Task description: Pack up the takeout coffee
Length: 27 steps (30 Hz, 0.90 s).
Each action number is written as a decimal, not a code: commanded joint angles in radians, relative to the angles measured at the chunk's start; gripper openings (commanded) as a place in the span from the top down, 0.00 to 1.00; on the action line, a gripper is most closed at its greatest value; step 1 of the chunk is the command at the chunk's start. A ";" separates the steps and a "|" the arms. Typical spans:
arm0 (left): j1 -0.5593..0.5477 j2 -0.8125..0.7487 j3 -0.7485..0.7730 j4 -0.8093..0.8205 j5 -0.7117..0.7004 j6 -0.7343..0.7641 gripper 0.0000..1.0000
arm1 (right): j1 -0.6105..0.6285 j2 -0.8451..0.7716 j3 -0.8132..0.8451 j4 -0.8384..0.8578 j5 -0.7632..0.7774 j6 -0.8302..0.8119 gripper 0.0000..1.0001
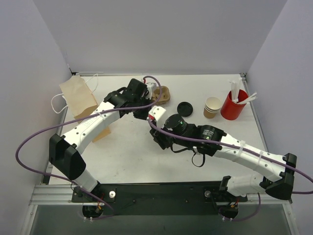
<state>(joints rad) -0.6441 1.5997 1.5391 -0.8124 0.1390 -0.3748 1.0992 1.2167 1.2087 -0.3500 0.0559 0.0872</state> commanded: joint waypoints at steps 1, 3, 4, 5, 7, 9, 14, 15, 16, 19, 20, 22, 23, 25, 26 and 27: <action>0.004 -0.012 -0.008 -0.054 0.083 0.030 1.00 | 0.024 0.088 0.084 -0.070 0.036 -0.151 0.64; 0.004 -0.018 -0.023 -0.060 0.083 0.030 1.00 | 0.025 0.118 0.127 -0.104 0.019 -0.167 0.65; 0.004 -0.023 -0.030 -0.059 0.086 0.033 1.00 | 0.025 0.145 0.140 -0.137 -0.008 -0.175 0.65; 0.004 -0.024 -0.034 -0.062 0.089 0.034 1.00 | 0.024 0.158 0.152 -0.153 -0.022 -0.182 0.65; 0.004 -0.027 -0.046 -0.062 0.094 0.036 1.00 | 0.025 0.194 0.178 -0.185 -0.030 -0.188 0.67; 0.004 -0.029 -0.054 -0.059 0.100 0.037 1.00 | 0.025 0.213 0.187 -0.198 -0.024 -0.196 0.69; 0.003 -0.030 -0.068 -0.050 0.111 0.040 1.00 | 0.025 0.254 0.209 -0.222 -0.031 -0.199 0.72; 0.001 -0.032 -0.069 -0.047 0.113 0.040 1.00 | 0.024 0.260 0.209 -0.225 -0.031 -0.198 0.72; 0.001 -0.032 -0.070 -0.048 0.113 0.040 1.00 | 0.021 0.271 0.209 -0.230 -0.034 -0.198 0.72; 0.000 -0.032 -0.066 -0.045 0.116 0.042 1.00 | 0.011 0.285 0.209 -0.234 -0.048 -0.201 0.74; 0.000 -0.032 -0.068 -0.047 0.117 0.042 1.00 | 0.010 0.285 0.207 -0.233 -0.047 -0.199 0.74; 0.000 -0.034 -0.066 -0.047 0.120 0.043 1.00 | 0.004 0.291 0.212 -0.234 -0.088 -0.199 0.75; 0.000 -0.034 -0.065 -0.045 0.120 0.043 1.00 | -0.001 0.294 0.213 -0.234 -0.094 -0.201 0.74; 0.000 -0.038 -0.068 -0.044 0.122 0.045 1.00 | -0.002 0.303 0.221 -0.234 -0.096 -0.202 0.76; -0.002 -0.040 -0.066 -0.044 0.120 0.045 1.00 | -0.005 0.306 0.224 -0.236 -0.096 -0.205 0.76; -0.002 -0.043 -0.069 -0.042 0.120 0.043 1.00 | -0.005 0.310 0.224 -0.236 -0.096 -0.207 0.76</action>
<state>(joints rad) -0.6445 1.6016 1.4666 -0.8677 0.2405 -0.3527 1.1042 1.5127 1.3888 -0.5632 -0.0170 -0.1066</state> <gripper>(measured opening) 0.023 0.242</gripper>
